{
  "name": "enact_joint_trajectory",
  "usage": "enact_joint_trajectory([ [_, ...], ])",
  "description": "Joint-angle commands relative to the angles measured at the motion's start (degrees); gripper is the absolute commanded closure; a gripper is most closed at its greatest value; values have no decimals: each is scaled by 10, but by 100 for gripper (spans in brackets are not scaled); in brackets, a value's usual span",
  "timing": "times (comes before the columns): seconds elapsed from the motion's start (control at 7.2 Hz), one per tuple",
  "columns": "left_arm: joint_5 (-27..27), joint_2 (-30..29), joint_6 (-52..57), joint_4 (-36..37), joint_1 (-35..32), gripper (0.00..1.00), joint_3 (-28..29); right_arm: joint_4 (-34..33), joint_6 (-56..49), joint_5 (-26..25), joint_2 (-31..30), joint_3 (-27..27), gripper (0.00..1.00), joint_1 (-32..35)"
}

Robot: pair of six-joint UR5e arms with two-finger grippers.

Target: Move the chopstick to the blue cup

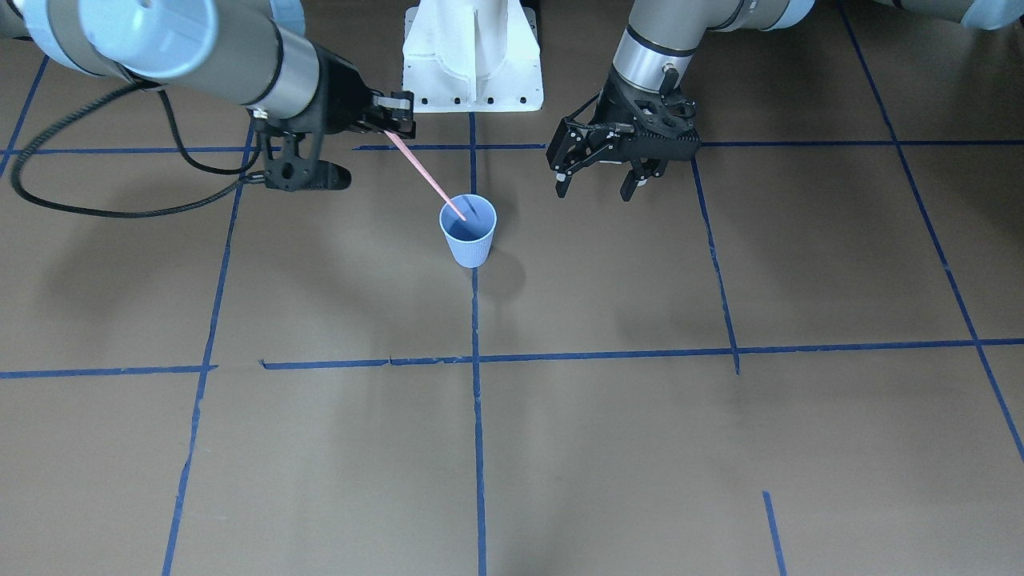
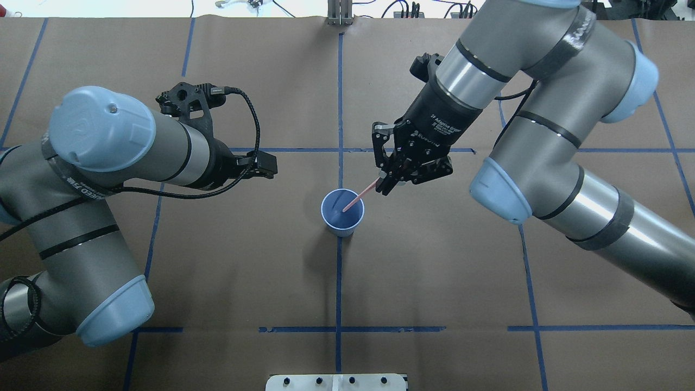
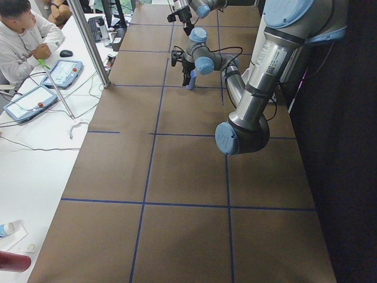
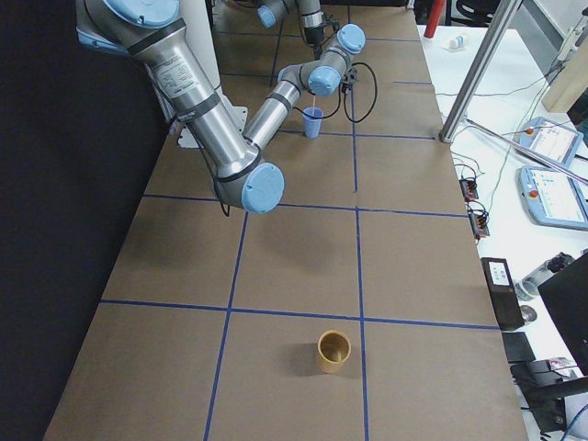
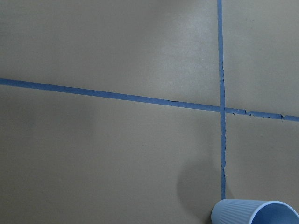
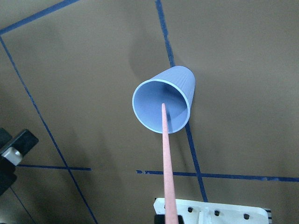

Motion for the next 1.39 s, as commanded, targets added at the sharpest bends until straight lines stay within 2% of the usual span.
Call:
enact_joint_trajectory([
  [0.0,0,0,-1,1,1,0,1,21,0,-14,10,-34,92,-23],
  [0.14,0,0,-1,0,2,0,2,22,0,-25,16,-41,81,-30],
  [0.28,0,0,-1,0,2,0,4,22,0,-38,17,-46,60,-39],
  [0.42,0,0,0,0,1,0,4,34,0,-44,21,-46,17,-39],
  [0.56,0,3,6,0,-3,0,3,48,25,-43,19,-35,1,-35],
  [0.69,-2,27,10,0,-8,0,-2,59,55,-38,14,-19,0,-5],
  [0.83,-3,65,70,0,-19,0,-17,55,55,-18,-24,26,0,54],
  [0.97,-21,109,106,-1,-33,0,-31,55,50,-12,-107,84,0,110],
  [1.11,-88,150,174,-1,-80,0,-36,55,25,-19,-160,97,0,167],
  [1.25,-144,199,271,-1,-135,0,-38,55,-64,-28,-209,97,0,208],
])
